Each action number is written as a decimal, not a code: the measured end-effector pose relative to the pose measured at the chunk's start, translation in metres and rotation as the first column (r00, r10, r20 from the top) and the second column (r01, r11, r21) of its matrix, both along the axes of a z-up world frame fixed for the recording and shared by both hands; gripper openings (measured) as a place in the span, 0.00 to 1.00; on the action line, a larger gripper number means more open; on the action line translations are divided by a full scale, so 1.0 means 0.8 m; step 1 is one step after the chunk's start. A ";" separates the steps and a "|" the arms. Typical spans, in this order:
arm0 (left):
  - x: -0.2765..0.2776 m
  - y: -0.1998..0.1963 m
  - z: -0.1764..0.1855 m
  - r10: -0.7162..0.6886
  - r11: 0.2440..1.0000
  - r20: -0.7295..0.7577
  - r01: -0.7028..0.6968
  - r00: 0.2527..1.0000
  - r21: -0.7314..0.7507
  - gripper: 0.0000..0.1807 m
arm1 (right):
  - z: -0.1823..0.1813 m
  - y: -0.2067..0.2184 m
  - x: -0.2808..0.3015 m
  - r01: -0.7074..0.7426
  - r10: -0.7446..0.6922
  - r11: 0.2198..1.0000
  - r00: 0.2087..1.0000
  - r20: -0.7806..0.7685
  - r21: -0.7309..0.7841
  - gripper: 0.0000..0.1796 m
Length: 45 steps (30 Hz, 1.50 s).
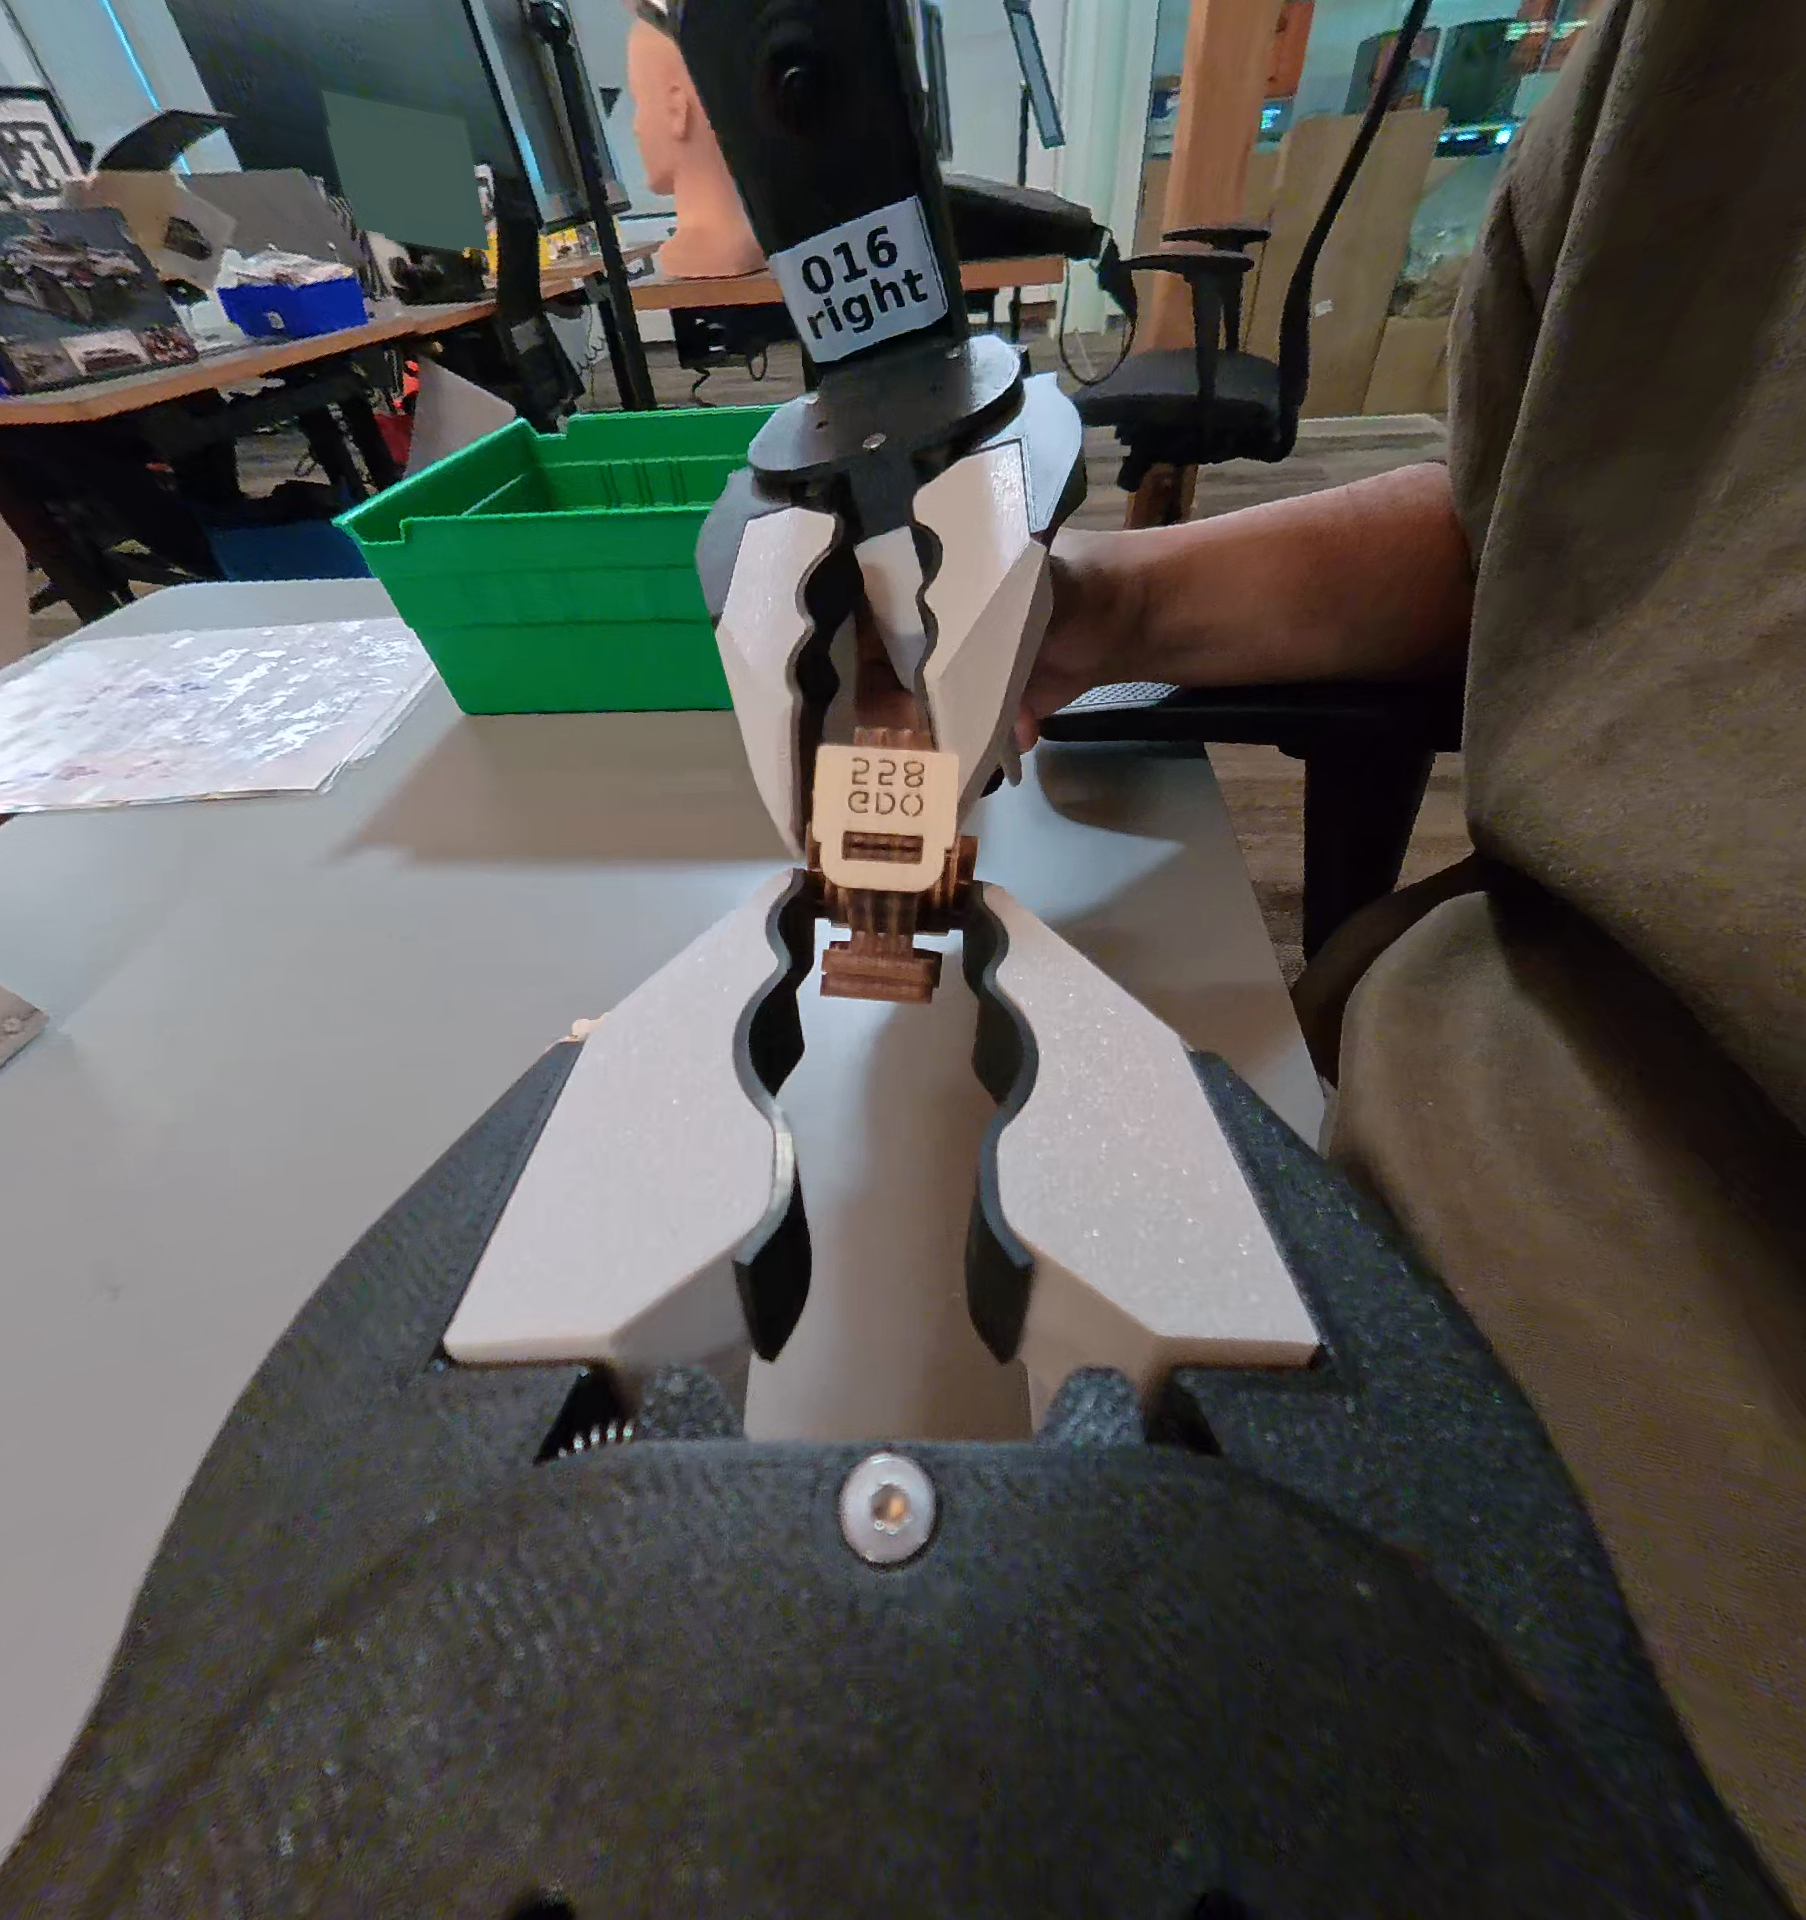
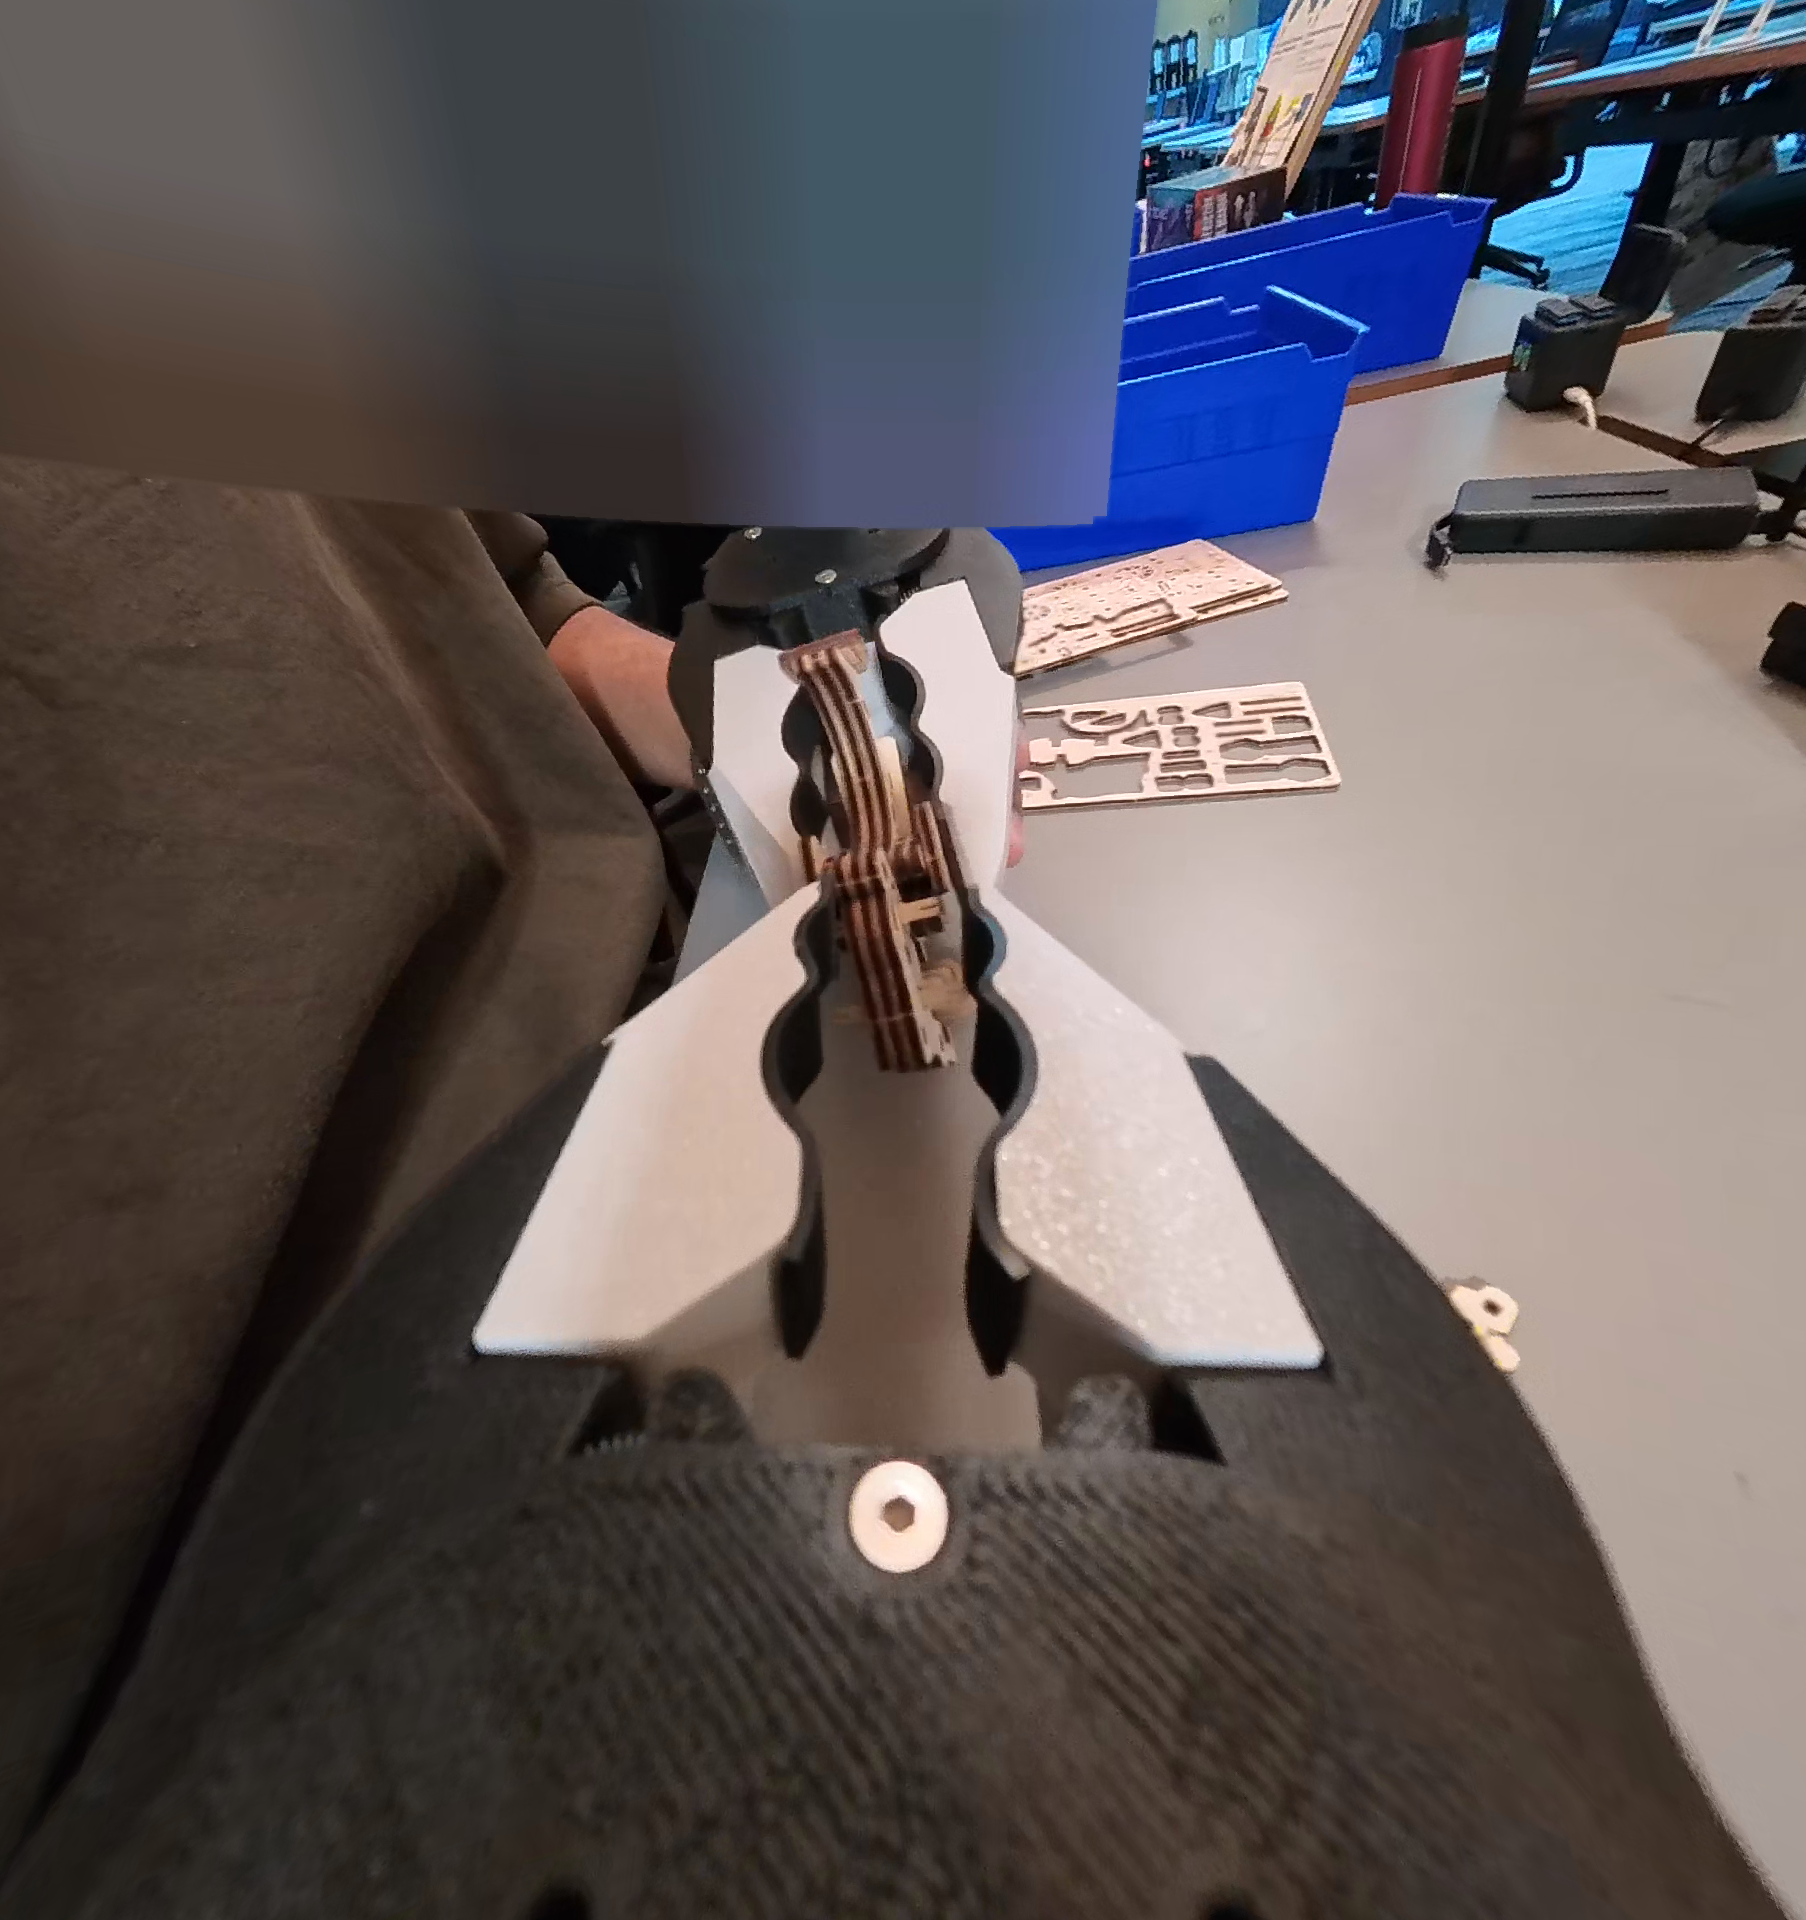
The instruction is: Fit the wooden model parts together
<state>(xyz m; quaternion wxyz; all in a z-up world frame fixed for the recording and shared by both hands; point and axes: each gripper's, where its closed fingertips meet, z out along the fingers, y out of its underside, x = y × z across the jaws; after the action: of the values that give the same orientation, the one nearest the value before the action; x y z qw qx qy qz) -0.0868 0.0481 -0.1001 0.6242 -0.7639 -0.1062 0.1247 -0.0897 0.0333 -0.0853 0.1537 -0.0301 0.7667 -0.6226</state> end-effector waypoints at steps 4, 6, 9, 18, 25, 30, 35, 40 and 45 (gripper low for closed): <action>-0.001 -0.001 0.002 0.006 1.000 -0.002 -0.006 1.000 0.008 0.14 | 0.002 0.000 0.001 0.012 -0.012 1.000 0.999 -0.043 0.003 0.10; 0.000 0.000 0.002 0.001 1.000 -0.002 0.000 1.000 0.009 0.14 | 0.002 0.000 0.002 0.015 -0.014 1.000 0.998 -0.065 0.010 0.10; 0.001 0.001 0.003 0.000 1.000 -0.002 0.000 1.000 0.010 0.14 | 0.002 0.001 0.002 0.019 -0.015 0.999 0.995 -0.099 0.037 0.09; -0.003 -0.003 0.003 0.010 1.000 -0.003 -0.010 1.000 0.013 0.14 | 0.005 -0.004 -0.001 0.043 -0.043 0.999 0.994 -0.100 -0.005 0.09; -0.005 -0.002 -0.002 0.018 1.000 -0.003 -0.018 1.000 -0.013 0.14 | 0.006 -0.002 -0.011 0.077 -0.078 0.997 0.995 -0.069 -0.003 0.17; -0.005 -0.001 -0.004 0.021 1.000 -0.011 -0.021 1.000 -0.022 0.15 | 0.004 -0.002 -0.013 0.069 -0.069 0.998 0.998 -0.014 -0.002 0.24; -0.005 -0.002 -0.003 0.024 1.000 -0.013 -0.024 1.000 -0.020 0.14 | 0.003 -0.001 -0.003 0.033 -0.032 0.999 0.998 -0.049 0.016 0.10; -0.005 -0.002 -0.002 0.025 1.000 -0.008 -0.025 1.000 -0.012 0.14 | 0.005 -0.002 -0.003 0.043 -0.042 0.999 0.997 -0.062 0.014 0.09; -0.005 -0.002 -0.002 0.027 0.999 -0.019 -0.027 0.999 -0.018 0.14 | -0.002 -0.005 -0.010 0.067 -0.066 0.997 0.997 -0.034 0.030 0.24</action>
<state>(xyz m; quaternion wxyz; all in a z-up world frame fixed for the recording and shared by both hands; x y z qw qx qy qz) -0.0906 0.0467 -0.1014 0.6164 -0.7669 -0.1095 0.1412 -0.0975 0.0296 -0.0868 0.1208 -0.0124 0.7794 -0.6147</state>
